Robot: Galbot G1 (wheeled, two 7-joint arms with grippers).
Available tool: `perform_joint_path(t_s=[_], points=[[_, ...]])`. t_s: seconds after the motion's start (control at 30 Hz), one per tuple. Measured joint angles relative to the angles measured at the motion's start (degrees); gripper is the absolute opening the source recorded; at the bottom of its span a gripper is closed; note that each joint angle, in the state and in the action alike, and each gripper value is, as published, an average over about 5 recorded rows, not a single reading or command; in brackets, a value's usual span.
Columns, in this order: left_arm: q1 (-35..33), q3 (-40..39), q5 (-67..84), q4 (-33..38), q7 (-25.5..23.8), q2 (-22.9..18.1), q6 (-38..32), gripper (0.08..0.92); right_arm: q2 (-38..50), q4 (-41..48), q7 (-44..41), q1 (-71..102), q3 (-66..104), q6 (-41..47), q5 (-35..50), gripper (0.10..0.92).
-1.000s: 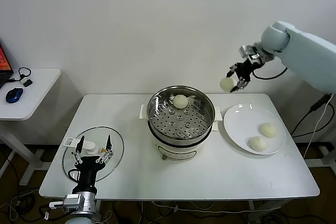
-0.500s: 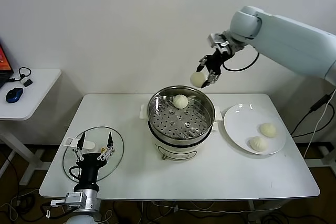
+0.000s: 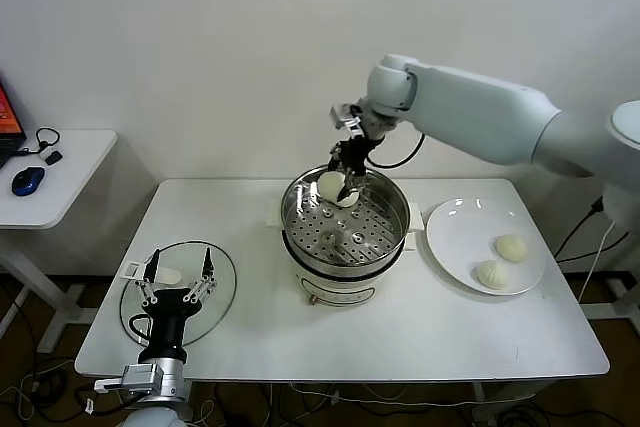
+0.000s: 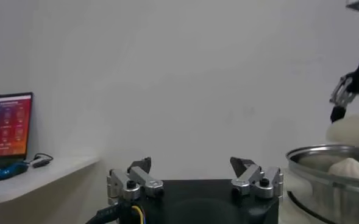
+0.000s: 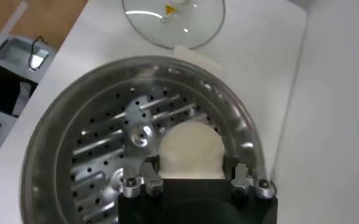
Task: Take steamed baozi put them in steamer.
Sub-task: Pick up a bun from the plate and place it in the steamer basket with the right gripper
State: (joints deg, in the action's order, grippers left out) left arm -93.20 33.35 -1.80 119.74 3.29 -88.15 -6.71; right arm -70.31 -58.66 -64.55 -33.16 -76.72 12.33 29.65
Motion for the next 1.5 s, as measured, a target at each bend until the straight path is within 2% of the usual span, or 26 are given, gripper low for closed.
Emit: perform_joint_path(t_s=[0.9,1.0,1.2,1.5], points=[[-0.27,0.1,0.02,-0.52,0.03,0.05,-0.37,0.823,-5.35,4.19,0.55,6.22,1.46,0.37,-2.28,0.662],[-0.26,0.09,0.02,-0.53,0.03,0.05,-0.37,0.823,-5.47,4.46,0.6,6.54,1.77,0.21,-2.6,0.687],[-0.41,0.13,0.02,-0.63,0.01,0.09,-0.51,0.823,-5.25,4.59,0.5,6.66,2.38,-0.07,-2.96,0.81],[-0.49,0.09,0.03,-0.76,-0.01,0.17,-0.55,0.823,-3.26,2.49,-0.1,5.31,2.52,-0.24,-2.12,0.823]])
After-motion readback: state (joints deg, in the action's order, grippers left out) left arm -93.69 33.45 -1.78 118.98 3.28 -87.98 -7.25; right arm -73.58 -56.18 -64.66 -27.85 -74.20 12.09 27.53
